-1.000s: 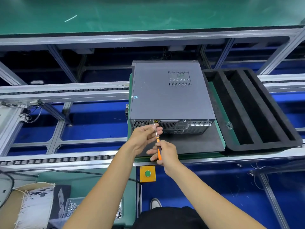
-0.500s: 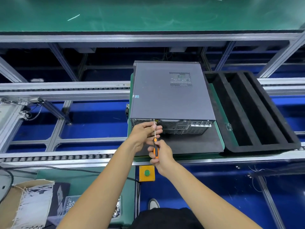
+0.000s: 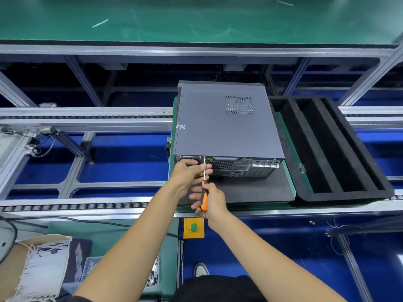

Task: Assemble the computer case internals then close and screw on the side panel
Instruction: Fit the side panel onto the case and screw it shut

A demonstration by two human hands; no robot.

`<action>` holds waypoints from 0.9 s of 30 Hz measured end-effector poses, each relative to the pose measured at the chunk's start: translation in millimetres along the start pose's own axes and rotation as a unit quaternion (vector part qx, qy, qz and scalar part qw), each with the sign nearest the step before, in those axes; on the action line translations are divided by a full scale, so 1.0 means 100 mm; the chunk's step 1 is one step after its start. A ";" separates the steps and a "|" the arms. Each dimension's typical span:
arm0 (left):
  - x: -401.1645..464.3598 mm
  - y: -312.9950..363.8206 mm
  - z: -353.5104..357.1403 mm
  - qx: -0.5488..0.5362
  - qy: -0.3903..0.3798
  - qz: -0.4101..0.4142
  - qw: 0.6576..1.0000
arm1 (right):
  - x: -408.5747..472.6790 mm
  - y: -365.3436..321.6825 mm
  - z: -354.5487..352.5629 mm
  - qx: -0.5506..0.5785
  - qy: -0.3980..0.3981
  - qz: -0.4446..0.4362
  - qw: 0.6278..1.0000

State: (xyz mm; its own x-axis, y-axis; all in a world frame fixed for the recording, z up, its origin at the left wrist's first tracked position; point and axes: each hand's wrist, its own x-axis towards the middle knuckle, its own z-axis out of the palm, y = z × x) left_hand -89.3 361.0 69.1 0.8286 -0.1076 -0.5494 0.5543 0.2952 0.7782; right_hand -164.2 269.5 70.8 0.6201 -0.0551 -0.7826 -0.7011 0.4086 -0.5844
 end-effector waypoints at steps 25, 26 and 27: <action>0.00 -0.11 0.20 -0.052 0.122 0.035 0.991 | 0.11 -0.08 -0.29 -0.110 0.033 -0.074 0.991; 0.01 -0.13 0.21 -0.054 0.130 0.041 0.989 | 0.13 -0.08 -0.31 -0.113 0.036 -0.084 0.989; 0.01 -0.15 0.22 -0.056 0.137 0.047 0.988 | 0.14 -0.09 -0.34 -0.114 0.035 -0.090 0.989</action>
State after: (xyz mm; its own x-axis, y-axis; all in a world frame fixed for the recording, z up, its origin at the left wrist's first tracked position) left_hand -94.6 335.2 63.6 0.8151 0.1821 -0.5499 0.4511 0.3960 0.7998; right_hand -161.3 234.2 58.0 0.7220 -0.1736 -0.6697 -0.6474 0.1717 -0.7425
